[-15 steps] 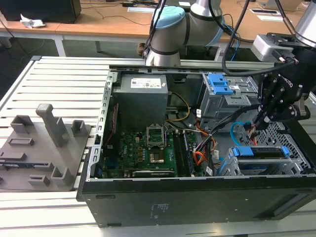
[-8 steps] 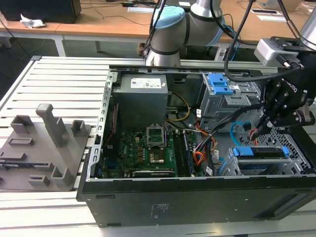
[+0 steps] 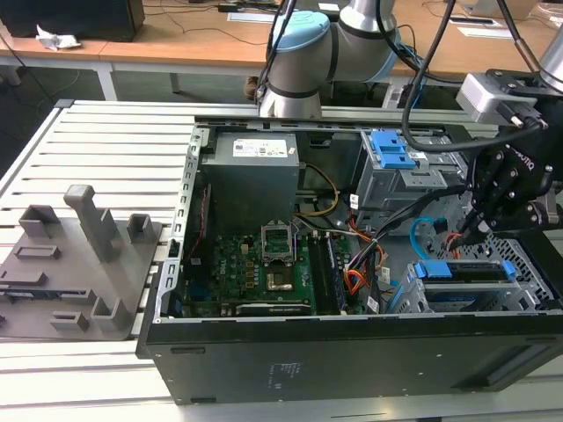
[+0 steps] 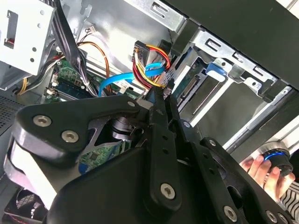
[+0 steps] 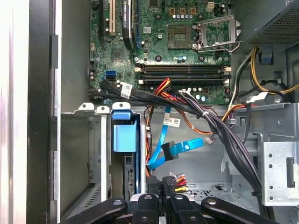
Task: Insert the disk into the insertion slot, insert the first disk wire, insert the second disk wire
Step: 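Insert the first disk wire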
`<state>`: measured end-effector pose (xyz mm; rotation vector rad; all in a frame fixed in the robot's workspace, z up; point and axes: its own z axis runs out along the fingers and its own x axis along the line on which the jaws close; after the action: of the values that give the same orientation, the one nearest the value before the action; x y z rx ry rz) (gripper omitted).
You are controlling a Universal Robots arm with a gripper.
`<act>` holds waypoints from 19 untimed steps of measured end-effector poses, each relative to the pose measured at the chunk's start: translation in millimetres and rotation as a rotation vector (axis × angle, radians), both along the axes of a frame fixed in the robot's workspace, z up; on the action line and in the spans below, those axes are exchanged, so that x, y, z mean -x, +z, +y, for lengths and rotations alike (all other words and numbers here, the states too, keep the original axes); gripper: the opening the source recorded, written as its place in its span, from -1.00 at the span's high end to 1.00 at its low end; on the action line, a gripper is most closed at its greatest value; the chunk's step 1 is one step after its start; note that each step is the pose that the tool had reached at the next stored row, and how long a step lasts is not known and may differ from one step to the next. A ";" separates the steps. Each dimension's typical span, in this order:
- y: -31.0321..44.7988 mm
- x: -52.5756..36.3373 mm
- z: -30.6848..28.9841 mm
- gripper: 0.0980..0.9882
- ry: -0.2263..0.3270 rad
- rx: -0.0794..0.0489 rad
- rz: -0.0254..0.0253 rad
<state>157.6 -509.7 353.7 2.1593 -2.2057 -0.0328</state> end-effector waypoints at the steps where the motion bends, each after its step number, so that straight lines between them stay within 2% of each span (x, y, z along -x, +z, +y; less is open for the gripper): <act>1: -0.1 0.0 -0.6 0.86 0.000 0.000 -0.0001; 8: -5.4 -0.4 -4.3 0.86 0.000 0.000 0.0000; 15: -6.1 -0.7 -19.4 0.86 0.000 0.000 0.0000; 19: -7.0 -4.6 -20.6 0.86 0.000 0.000 0.0000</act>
<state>162.2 -530.3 346.8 2.1592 -2.2057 -0.0327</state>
